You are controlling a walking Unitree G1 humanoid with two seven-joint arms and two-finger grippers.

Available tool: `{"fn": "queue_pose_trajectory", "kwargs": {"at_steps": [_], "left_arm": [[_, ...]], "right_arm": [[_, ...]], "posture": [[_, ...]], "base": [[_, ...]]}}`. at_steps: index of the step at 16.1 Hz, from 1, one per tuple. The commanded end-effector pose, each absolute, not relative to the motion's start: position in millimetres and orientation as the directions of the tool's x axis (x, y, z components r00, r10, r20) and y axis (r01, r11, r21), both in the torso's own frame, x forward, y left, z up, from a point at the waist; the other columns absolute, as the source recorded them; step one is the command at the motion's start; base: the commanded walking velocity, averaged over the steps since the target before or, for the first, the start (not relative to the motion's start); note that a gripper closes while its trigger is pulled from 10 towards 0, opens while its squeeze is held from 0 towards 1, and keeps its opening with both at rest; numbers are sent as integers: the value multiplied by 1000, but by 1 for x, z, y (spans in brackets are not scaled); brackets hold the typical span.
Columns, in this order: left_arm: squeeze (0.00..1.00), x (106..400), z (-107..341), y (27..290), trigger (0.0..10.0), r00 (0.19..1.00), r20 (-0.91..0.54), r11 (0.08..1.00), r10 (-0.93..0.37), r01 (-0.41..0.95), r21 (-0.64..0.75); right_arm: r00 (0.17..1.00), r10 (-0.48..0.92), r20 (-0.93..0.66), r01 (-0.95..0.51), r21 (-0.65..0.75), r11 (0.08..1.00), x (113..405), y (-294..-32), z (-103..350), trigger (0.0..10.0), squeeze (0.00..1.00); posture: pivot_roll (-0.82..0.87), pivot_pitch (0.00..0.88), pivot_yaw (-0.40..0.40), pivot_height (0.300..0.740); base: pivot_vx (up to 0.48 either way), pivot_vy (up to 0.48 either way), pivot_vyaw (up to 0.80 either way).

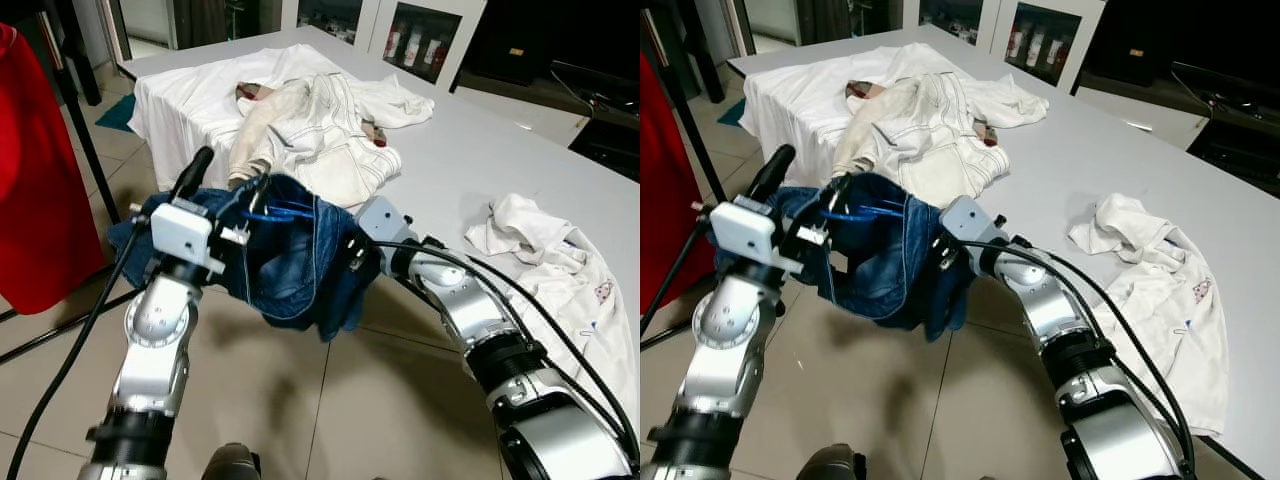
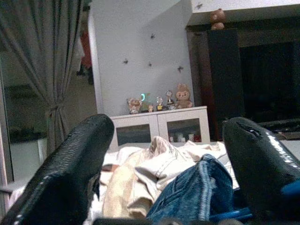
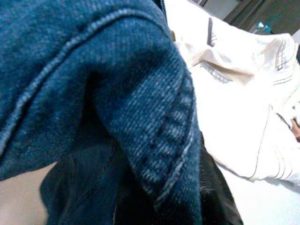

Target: Hang hanger

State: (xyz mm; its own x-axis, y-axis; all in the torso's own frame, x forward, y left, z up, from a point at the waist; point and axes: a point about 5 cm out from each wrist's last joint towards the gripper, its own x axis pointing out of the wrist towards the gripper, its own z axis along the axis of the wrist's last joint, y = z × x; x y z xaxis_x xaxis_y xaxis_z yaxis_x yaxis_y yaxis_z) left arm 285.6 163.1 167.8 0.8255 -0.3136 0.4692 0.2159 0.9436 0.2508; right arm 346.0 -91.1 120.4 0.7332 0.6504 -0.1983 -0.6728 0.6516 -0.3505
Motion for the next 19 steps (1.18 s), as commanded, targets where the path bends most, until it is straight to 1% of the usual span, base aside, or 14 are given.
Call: {"fn": "queue_pose_trajectory", "kwargs": {"at_steps": [1,17,18,19], "left_arm": [[1000,281,181,178,10000,817,545,980,-191,128,152],[1000,281,181,178,10000,817,545,980,-191,128,152],[1000,280,181,179,10000,822,545,985,-165,112,128],[0,282,152,192,10000,853,192,837,-485,389,385]], "right_arm": [[817,532,-222,-576,-302,759,353,-123,114,0,0],[817,532,-222,-576,-302,759,353,-123,114,0,0],[817,532,-224,-577,-302,759,352,-124,113,0,0],[734,653,-188,-675,-307,670,339,-119,113,0,0]], "posture": [[219,0,-105,710],[219,0,-105,710],[219,0,-105,710],[209,1,-110,710]], "base": [[0,0,0],[0,0,0],[0,0,0],[0,0,0]]}}
